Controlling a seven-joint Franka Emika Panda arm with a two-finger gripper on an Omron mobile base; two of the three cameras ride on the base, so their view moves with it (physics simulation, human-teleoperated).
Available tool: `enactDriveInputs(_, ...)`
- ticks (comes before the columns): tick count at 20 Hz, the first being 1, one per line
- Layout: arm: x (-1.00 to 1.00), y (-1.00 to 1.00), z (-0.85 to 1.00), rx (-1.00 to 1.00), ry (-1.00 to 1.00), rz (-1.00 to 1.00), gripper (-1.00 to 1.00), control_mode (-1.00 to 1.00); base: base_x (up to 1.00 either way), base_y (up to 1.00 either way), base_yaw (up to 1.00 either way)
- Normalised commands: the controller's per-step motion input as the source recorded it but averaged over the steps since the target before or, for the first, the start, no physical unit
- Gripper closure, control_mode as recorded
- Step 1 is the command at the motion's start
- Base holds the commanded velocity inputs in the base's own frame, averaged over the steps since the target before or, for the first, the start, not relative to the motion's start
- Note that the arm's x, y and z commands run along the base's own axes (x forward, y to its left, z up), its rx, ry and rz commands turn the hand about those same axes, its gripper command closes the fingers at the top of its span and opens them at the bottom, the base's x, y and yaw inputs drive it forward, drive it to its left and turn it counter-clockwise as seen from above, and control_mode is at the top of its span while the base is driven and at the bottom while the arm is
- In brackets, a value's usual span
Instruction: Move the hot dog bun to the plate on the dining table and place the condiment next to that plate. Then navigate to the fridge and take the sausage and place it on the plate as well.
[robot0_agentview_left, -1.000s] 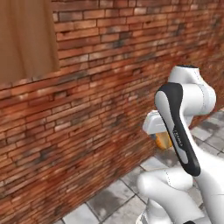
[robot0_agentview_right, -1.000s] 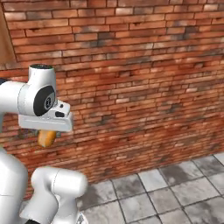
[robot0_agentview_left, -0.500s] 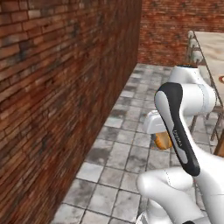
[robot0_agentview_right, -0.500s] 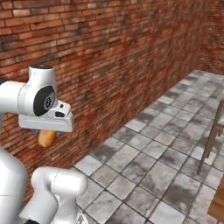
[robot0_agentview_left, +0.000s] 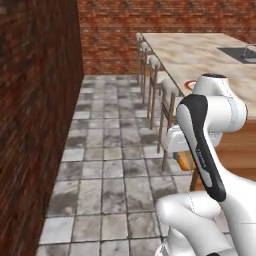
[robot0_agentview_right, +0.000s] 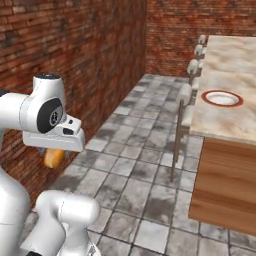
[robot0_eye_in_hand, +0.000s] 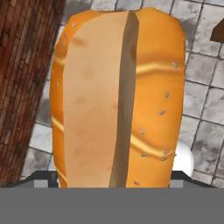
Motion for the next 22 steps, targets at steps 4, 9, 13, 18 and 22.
enactDriveInputs(4,0.0,0.0,0.0,0.0,0.0,0.0,1.0,1.0,0.72,0.0,-0.41)
enactDriveInputs(9,0.0,0.0,0.0,0.0,0.0,0.0,1.0,1.0,0.51,0.0,-0.33)
enactDriveInputs(13,0.0,0.0,0.0,0.0,0.0,0.0,1.0,1.0,0.47,0.0,-0.33)
enactDriveInputs(18,0.0,0.0,0.0,0.0,0.0,0.0,1.0,1.0,0.57,0.0,-0.34)
enactDriveInputs(22,0.0,0.0,0.0,0.0,0.0,0.0,1.0,1.0,0.71,0.05,-0.38)
